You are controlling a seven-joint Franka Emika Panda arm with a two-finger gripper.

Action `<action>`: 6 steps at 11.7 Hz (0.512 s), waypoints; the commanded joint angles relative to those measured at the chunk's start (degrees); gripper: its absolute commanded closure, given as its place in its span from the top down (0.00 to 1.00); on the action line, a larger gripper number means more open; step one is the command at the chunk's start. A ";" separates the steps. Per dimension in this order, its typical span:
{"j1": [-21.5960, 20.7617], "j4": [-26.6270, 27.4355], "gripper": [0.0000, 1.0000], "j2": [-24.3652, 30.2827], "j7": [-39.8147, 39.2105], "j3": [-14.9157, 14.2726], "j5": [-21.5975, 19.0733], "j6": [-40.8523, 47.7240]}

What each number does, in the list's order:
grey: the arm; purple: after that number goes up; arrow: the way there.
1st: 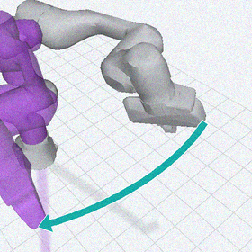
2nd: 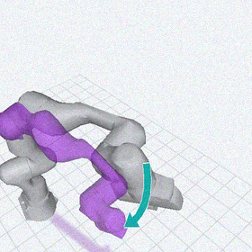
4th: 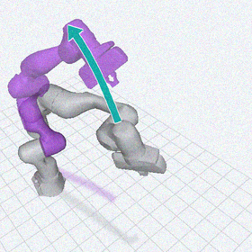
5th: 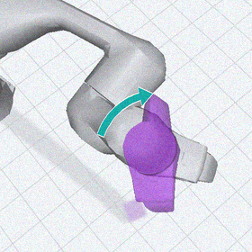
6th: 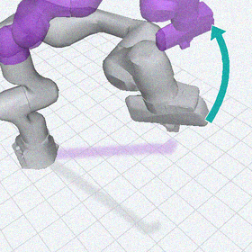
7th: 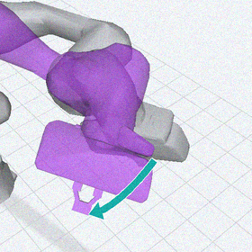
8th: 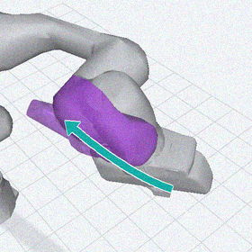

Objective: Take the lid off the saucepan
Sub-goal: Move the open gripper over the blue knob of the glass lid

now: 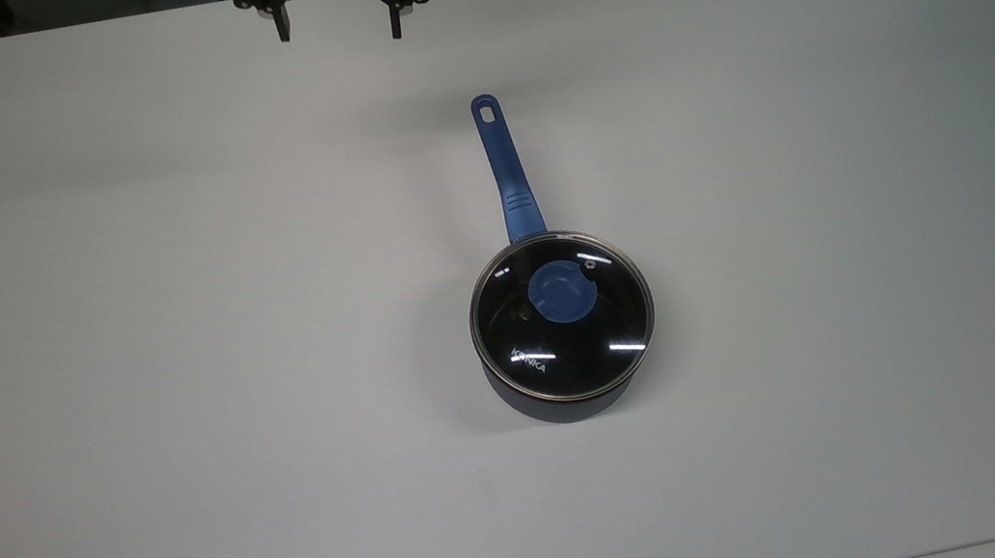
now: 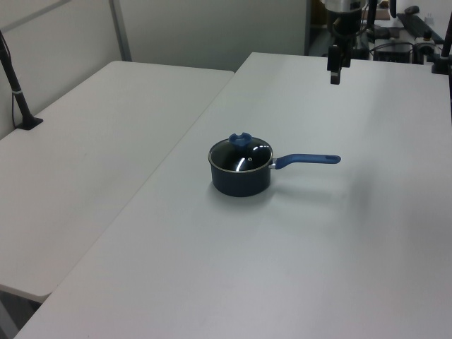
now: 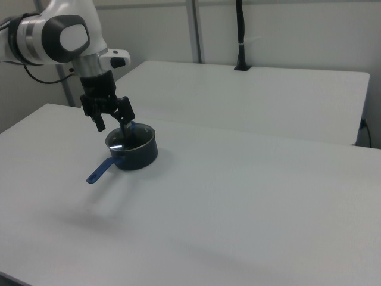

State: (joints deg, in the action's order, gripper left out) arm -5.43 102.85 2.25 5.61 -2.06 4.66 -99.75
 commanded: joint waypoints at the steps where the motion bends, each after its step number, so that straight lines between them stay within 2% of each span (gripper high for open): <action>1: -0.55 -3.77 1.00 -5.12 -6.47 -0.05 -0.96 -4.91; 2: -0.64 -8.41 1.00 -9.24 -7.62 0.21 -1.40 -4.92; 4: -0.81 -14.93 1.00 -17.33 -8.07 0.48 -6.56 -7.71; 6: -3.78 -15.05 1.00 -20.34 -7.37 0.57 -6.33 -16.92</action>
State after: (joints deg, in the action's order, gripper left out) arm -6.14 91.40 -13.00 -1.13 -1.32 -0.61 -110.17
